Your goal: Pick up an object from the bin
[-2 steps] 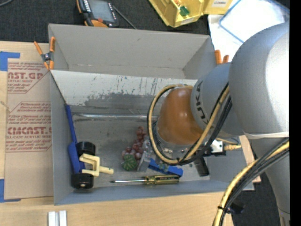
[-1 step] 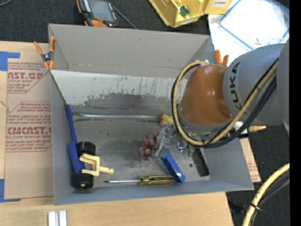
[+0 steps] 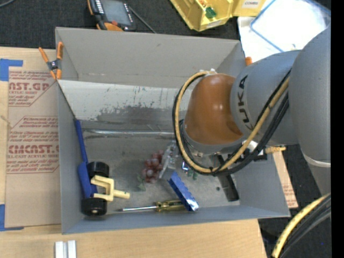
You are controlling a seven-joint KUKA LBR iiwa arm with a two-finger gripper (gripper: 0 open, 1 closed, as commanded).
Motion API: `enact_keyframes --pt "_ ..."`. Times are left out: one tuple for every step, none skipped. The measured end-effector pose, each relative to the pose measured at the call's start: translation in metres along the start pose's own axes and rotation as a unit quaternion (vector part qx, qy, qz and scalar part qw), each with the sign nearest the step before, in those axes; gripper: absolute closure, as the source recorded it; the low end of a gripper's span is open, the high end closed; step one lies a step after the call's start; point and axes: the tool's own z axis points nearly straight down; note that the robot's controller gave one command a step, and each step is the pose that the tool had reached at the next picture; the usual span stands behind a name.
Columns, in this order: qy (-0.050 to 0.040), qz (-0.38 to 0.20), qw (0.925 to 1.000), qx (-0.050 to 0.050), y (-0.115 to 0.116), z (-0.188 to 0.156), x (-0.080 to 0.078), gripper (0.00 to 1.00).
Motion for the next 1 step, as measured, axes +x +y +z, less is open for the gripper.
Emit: enact_keyframes --pt "0.0018 -0.024 0.9997 0.004 -0.0297 -0.0345 -0.0063 1.0"
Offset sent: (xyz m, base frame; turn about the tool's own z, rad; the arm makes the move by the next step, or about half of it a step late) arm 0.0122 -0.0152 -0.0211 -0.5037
